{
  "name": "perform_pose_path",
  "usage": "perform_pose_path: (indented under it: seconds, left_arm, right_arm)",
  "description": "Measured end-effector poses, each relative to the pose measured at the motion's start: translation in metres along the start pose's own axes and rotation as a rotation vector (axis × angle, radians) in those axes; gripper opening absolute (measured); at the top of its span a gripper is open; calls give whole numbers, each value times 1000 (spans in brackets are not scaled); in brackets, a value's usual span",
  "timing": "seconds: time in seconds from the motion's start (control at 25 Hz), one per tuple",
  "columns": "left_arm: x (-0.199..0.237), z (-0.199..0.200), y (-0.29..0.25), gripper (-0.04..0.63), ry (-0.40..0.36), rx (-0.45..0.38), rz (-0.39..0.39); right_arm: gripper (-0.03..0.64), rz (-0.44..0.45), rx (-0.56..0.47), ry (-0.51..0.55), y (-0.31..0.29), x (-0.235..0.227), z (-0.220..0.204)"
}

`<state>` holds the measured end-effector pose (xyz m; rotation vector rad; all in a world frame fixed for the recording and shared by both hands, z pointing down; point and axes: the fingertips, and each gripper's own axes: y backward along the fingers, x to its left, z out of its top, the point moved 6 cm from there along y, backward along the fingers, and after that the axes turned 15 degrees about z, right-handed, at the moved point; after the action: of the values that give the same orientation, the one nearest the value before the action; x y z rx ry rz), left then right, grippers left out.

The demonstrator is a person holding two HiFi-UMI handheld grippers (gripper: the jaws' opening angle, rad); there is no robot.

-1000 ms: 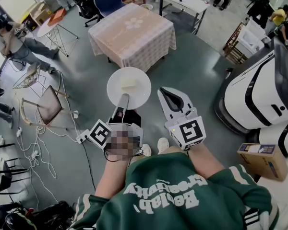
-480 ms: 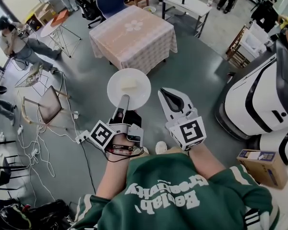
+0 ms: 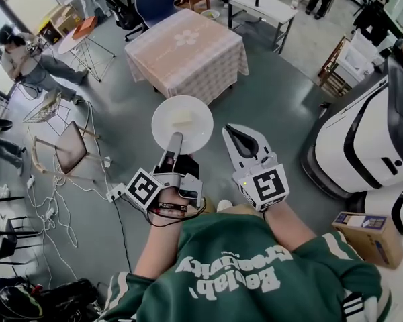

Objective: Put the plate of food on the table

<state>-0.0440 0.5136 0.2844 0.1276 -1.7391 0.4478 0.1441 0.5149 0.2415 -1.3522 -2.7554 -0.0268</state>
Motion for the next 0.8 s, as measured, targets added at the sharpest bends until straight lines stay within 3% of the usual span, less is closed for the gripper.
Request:
perform_pose_path:
  seconds: [0.52,0.8]
  left_arm:
    - [11,4,-32,26,-3,9,-14]
    - [11,33,-77,26,2,5,-26]
  right_arm:
    - [15,-5,-10,4,-14,-22,-18]
    - [15,-6,-1,13,-52,-54,-26]
